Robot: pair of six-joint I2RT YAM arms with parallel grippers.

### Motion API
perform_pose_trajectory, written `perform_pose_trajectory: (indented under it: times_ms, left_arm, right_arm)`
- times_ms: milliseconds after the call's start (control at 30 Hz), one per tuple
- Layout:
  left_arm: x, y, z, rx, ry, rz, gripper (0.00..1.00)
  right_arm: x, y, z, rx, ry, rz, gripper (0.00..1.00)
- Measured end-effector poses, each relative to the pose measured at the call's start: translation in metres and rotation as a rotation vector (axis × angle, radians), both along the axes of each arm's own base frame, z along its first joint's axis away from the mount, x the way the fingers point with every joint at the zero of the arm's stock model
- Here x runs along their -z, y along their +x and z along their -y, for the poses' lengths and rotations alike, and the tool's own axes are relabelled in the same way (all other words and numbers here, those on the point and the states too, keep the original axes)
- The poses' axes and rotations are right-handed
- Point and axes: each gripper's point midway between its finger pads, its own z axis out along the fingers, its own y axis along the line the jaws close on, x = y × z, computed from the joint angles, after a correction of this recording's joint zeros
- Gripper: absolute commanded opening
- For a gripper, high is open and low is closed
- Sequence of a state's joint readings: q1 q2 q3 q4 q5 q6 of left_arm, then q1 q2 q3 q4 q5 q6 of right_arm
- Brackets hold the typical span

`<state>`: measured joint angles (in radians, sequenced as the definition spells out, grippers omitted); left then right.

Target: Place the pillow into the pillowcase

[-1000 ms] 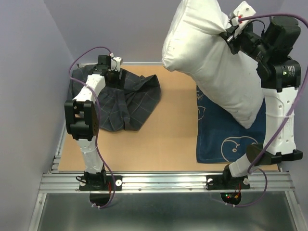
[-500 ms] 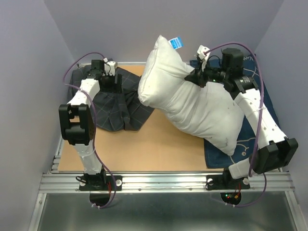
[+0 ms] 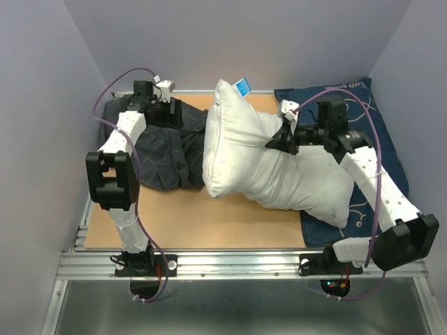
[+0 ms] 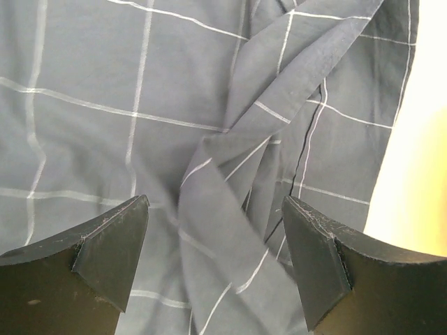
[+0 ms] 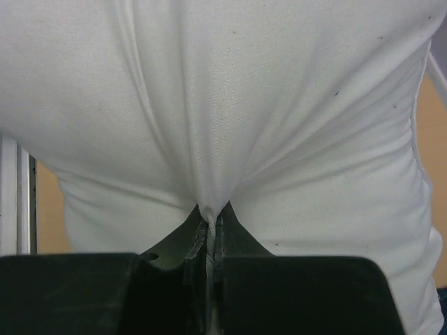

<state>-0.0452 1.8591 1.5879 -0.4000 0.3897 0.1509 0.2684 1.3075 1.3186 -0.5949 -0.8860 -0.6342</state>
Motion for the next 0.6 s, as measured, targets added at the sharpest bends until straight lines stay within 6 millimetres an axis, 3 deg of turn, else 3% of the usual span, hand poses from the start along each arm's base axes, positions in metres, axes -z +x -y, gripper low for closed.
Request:
perform_pose_trajectory:
  times_ms: [300,367,400,500,600]
  left_arm:
    - [0.067,0.008,0.021,0.032,0.047,-0.127,0.82]
    - [0.078,0.008,0.019,0.026,0.061,-0.147,0.69]
    - [0.080,0.007,0.018,0.024,0.064,-0.155,0.53]
    - [0.080,0.010,0.017,0.020,0.070,-0.158,0.24]
    - [0.074,0.013,0.018,0.029,0.060,-0.142,0.07]
  right_arm:
    - [0.050,-0.034,-0.025,-0.127,-0.056,-0.105,0.01]
    - [0.060,-0.039,-0.030,-0.149,-0.069,-0.134,0.01]
    - [0.067,-0.040,-0.033,-0.160,-0.079,-0.148,0.01]
    - [0.083,-0.042,-0.042,-0.185,-0.099,-0.194,0.01]
    - [0.103,-0.044,-0.052,-0.213,-0.125,-0.247,0.01]
